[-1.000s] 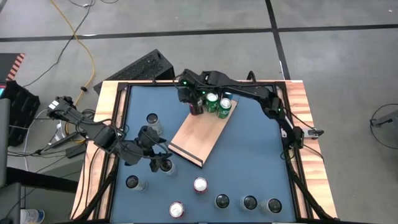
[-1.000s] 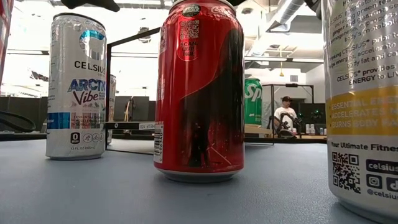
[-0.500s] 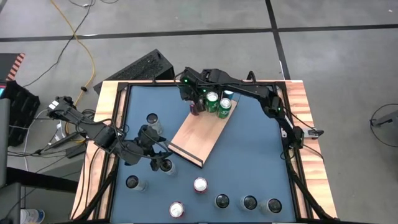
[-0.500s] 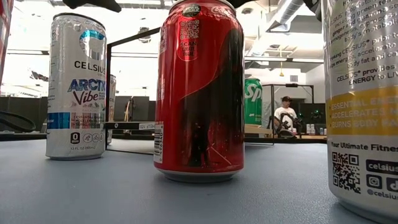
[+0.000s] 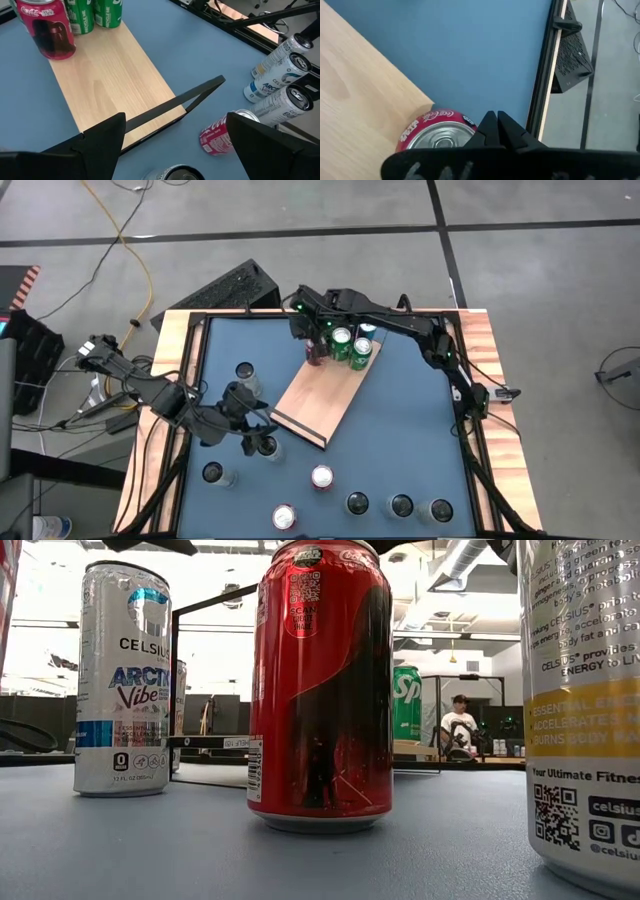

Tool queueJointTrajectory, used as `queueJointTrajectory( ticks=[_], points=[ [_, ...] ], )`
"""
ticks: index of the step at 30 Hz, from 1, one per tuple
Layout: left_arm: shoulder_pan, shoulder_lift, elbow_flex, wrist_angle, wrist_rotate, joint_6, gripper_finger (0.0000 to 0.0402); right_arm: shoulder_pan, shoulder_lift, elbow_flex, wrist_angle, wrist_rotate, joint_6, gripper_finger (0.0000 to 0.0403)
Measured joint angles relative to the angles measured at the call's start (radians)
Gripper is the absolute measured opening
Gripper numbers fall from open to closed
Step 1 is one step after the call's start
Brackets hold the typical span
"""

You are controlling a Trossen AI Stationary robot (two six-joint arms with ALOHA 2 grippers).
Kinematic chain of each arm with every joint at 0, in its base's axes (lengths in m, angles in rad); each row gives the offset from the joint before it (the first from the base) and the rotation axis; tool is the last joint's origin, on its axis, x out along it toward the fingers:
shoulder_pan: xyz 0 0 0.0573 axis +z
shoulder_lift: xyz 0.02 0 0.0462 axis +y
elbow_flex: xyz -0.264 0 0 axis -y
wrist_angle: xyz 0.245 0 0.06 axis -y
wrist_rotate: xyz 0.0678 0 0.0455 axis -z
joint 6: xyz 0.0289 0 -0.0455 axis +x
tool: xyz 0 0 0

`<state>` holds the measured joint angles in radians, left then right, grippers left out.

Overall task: Place canned beverage on shelf
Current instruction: Put the top red soda can on the shelf

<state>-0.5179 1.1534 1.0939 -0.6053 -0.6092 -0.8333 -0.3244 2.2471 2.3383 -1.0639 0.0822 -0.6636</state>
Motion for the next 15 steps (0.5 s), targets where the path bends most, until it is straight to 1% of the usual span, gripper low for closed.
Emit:
queueJointTrajectory(
  ticks=[15],
  points=[
    [0.000,0.000,0.000,0.018,0.000,0.021,0.0330,-0.003,0.000,0.000,-0.086,-0.001,0.000,0.0000]
  ],
)
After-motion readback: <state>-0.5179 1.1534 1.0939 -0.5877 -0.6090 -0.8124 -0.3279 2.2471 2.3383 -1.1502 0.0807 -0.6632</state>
